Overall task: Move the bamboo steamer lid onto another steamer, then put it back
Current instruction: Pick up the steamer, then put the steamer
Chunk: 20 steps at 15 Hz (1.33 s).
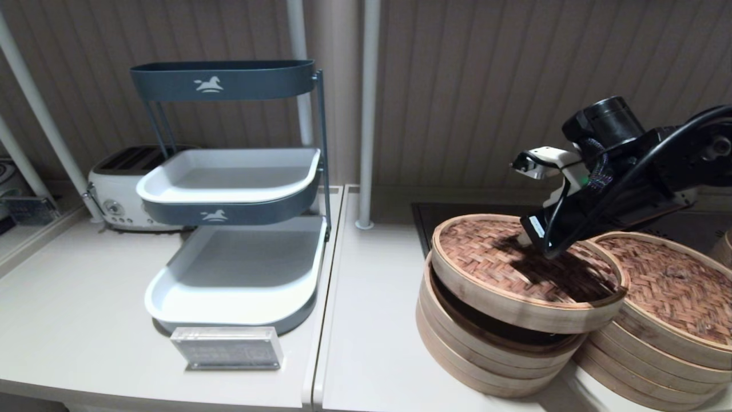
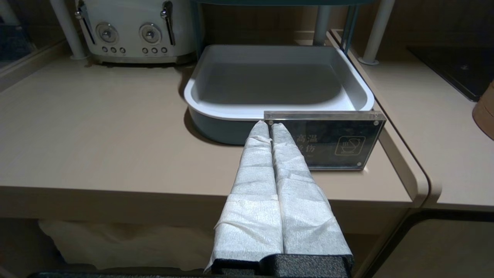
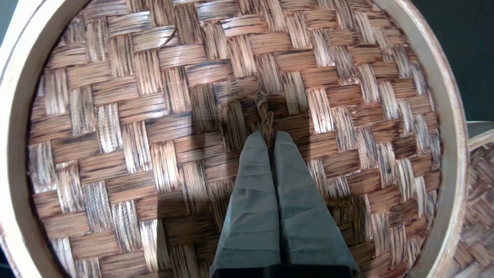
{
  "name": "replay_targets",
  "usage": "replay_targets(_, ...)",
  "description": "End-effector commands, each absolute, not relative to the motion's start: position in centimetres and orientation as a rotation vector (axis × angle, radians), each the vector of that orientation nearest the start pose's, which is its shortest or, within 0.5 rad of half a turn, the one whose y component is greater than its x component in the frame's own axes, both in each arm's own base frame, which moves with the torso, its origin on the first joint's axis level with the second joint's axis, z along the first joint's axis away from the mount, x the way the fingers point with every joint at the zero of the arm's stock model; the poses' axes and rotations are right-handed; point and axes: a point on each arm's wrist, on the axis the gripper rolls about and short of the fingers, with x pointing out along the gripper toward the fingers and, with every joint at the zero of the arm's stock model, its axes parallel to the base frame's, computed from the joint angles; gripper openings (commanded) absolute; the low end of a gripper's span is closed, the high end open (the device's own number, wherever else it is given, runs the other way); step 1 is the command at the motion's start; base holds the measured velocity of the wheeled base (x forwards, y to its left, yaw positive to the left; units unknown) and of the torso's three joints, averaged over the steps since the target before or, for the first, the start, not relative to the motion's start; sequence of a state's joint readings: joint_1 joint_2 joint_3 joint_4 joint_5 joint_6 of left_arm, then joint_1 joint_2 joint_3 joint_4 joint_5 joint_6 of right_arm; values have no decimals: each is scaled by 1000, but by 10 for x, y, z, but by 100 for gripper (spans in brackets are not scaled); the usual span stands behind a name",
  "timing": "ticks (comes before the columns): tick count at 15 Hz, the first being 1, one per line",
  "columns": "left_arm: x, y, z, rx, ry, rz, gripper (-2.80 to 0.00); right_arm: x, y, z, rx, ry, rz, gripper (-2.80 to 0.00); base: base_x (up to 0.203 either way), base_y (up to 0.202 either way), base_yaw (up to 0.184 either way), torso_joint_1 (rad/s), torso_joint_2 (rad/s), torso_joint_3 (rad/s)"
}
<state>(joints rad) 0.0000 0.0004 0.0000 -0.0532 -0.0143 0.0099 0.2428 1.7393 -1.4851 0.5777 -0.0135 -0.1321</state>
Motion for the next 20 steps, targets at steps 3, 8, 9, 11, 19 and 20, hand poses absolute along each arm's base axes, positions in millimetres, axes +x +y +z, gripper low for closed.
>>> replay_targets(3, -21, 0, 73, 9, -28, -15, -280, 290, 66, 263, -220, 770, 252, -280, 0, 0, 0, 0, 0, 0)
replay_targets(8, -21, 0, 73, 10, -29, -14, -280, 283, 47, 274, -200, 737, 196, -280, 0, 0, 0, 0, 0, 0)
replay_targets(9, -21, 0, 73, 11, -29, -15, -280, 280, 44, 277, -196, 729, 186, -280, 0, 0, 0, 0, 0, 0)
replay_targets(11, -21, 0, 73, 11, -28, -14, -280, 277, 36, 279, -189, 728, 161, -280, 0, 0, 0, 0, 0, 0)
replay_targets(19, -21, 0, 73, 10, -29, -15, -280, 268, -10, 281, -128, 727, 13, -280, 0, 0, 0, 0, 0, 0)
replay_targets(20, -21, 0, 73, 9, -28, -14, -280, 267, -15, 281, -121, 728, -4, -280, 0, 0, 0, 0, 0, 0)
